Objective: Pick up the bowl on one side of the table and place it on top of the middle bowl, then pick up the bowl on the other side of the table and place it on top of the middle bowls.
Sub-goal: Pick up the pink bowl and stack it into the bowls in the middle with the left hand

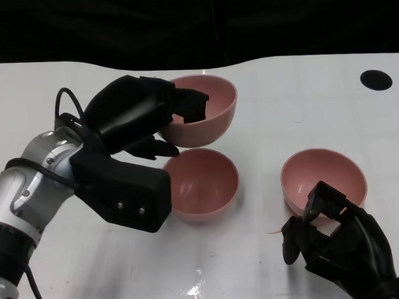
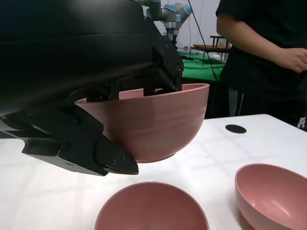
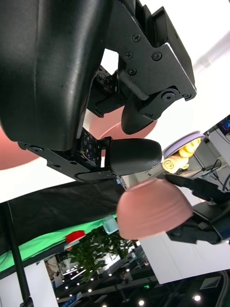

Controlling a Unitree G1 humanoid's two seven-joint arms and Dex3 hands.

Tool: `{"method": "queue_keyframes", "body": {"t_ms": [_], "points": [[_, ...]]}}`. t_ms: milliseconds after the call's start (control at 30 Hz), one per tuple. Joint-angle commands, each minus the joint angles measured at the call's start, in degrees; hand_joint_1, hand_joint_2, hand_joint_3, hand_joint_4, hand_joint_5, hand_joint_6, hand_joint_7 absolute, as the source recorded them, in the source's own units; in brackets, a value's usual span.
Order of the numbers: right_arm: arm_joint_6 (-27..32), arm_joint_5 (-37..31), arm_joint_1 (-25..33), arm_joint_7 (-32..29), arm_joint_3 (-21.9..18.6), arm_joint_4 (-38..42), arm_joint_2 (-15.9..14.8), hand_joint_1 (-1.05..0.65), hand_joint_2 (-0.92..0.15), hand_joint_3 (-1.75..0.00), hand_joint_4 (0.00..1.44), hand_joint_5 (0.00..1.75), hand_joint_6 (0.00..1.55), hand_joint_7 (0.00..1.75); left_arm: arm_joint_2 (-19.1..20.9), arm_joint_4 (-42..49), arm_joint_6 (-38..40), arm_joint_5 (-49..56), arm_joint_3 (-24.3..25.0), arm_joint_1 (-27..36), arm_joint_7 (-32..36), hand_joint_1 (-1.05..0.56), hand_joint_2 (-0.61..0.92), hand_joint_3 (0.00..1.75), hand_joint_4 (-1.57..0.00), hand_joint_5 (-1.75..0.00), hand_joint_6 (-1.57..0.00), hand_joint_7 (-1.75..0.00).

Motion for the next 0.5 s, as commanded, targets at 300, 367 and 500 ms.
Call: {"method": "queue_keyframes", "body": {"t_ms": [300,367,500], "points": [[0.44,-0.11,1.53,-1.18,0.17,-2.77,-0.27,-0.02,-0.50,-1.30,0.96,1.75,0.75,1.68,-1.50,3.39,0.37,1.65,-0.98,-0.18,1.16,0.03,0.92,0.16,-0.95,-1.17,-1.03,-0.70],[0.80,-0.01,1.72,-1.34,0.29,-3.20,-0.35,-0.02,-0.49,-1.30,0.97,1.75,0.75,1.68,-1.59,3.94,0.40,1.84,-1.14,-0.15,1.21,0.03,0.92,0.16,-0.96,-1.16,-1.08,-0.61],[1.35,0.35,1.78,-1.36,0.28,-3.48,-0.41,-0.02,-0.49,-1.30,0.96,1.75,0.75,1.68,-1.85,4.96,0.27,1.72,-1.30,0.00,1.35,0.03,0.92,0.16,-0.91,-1.23,-1.07,-0.60]]}}
